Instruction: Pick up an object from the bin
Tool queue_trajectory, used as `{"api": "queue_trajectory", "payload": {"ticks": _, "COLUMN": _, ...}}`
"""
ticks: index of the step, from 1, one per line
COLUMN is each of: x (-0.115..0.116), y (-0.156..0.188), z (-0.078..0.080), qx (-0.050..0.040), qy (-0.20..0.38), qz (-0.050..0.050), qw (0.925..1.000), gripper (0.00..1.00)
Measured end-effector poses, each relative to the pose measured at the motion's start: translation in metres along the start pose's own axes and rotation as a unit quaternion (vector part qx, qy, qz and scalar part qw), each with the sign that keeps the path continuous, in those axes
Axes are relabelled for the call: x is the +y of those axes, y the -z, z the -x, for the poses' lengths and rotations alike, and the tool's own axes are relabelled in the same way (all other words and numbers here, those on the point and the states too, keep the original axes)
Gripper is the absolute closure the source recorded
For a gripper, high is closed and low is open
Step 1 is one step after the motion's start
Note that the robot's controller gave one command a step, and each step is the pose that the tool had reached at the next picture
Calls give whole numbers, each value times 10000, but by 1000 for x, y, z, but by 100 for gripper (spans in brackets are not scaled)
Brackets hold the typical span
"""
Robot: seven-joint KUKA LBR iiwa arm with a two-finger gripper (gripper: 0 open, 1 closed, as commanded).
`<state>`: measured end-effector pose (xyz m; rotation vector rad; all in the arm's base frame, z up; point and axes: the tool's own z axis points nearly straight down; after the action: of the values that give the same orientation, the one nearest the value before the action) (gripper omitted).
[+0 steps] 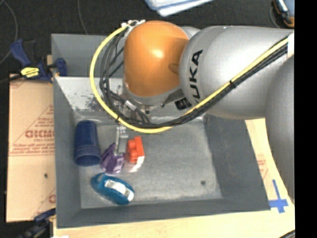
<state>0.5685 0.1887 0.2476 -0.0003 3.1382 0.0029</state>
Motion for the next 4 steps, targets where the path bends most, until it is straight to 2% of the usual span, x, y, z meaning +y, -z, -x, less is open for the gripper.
{"api": "queue_trajectory", "payload": {"ticks": 1, "x": -50, "y": -96, "z": 18, "qx": -5, "qy": 466, "qz": -4, "qw": 9989, "gripper": 0}}
{"api": "queue_trajectory", "payload": {"ticks": 2, "x": -64, "y": -119, "z": 2, "qx": 3, "qy": -208, "qz": 0, "qw": 9998, "gripper": 0}}
{"api": "queue_trajectory", "payload": {"ticks": 3, "x": -86, "y": -162, "z": 22, "qx": 1, "qy": 545, "qz": -9, "qw": 9985, "gripper": 0}}
{"api": "queue_trajectory", "payload": {"ticks": 4, "x": -90, "y": -174, "z": 18, "qx": 24, "qy": 130, "qz": 1, "qw": 9999, "gripper": 100}}
